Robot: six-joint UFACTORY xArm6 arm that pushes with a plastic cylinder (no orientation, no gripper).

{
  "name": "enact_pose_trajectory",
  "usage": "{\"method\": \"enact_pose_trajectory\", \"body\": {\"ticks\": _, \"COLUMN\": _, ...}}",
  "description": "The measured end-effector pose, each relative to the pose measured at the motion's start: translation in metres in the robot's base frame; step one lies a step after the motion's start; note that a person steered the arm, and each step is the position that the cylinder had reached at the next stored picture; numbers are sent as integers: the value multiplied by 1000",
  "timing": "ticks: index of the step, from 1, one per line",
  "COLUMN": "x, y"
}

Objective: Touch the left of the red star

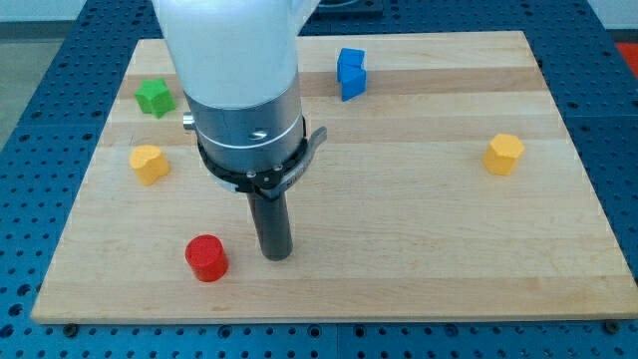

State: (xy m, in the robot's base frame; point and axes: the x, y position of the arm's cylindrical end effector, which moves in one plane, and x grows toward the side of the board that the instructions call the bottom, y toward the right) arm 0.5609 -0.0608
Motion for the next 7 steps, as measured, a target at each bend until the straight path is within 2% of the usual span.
{"method": "enact_pose_trajectory", "body": {"ticks": 1, "x": 46, "y": 0}}
{"method": "enact_pose_trajectory", "body": {"ticks": 3, "x": 46, "y": -8}}
{"method": "enact_pose_trajectory", "body": {"ticks": 4, "x": 42, "y": -31}}
{"method": "enact_pose_trajectory", "body": {"ticks": 5, "x": 25, "y": -34}}
{"method": "enact_pose_trajectory", "body": {"ticks": 7, "x": 19, "y": -17}}
